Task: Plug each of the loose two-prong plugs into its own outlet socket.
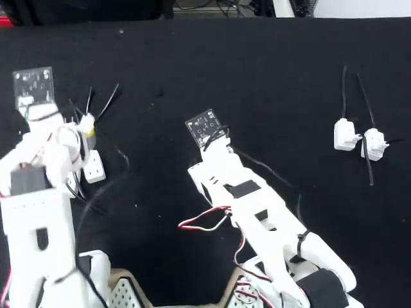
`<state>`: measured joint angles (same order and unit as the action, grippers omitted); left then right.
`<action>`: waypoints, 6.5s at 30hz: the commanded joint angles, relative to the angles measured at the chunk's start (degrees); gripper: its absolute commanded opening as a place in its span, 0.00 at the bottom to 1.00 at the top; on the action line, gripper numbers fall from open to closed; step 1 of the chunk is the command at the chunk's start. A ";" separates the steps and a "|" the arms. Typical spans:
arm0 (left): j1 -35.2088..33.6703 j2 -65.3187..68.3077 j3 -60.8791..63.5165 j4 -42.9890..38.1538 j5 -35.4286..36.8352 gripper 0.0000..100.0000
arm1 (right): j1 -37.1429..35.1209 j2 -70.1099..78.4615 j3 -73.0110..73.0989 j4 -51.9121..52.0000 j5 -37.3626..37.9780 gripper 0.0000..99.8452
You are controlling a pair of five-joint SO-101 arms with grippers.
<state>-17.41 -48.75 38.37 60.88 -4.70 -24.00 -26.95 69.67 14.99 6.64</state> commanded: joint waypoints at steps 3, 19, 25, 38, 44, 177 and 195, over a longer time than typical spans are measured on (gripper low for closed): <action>-6.02 17.05 -13.85 8.35 -7.74 0.22 | -0.62 -1.27 -0.13 -1.32 0.44 0.24; -28.79 45.36 -34.15 10.73 -15.74 0.22 | -0.70 -1.19 -0.13 -1.32 0.44 0.24; -34.77 53.01 -34.24 0.97 -9.32 0.22 | -0.70 -1.19 -0.13 -1.32 0.44 0.24; -33.80 66.55 -44.88 3.52 1.93 0.32 | -0.62 -1.19 -0.04 -1.05 0.44 0.24; -34.24 74.37 -52.09 5.27 2.73 0.30 | -0.62 -1.19 -0.04 -1.05 0.44 0.24; 12.88 32.70 5.49 -4.92 -8.97 0.24 | 20.84 -1.71 -3.74 -1.41 -4.40 0.24; 38.73 28.84 -0.13 -12.48 3.52 0.24 | 30.68 -1.27 -5.41 -1.49 -14.51 0.24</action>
<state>20.48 -18.68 41.80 52.44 -2.86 5.45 -26.95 67.38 14.99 -7.08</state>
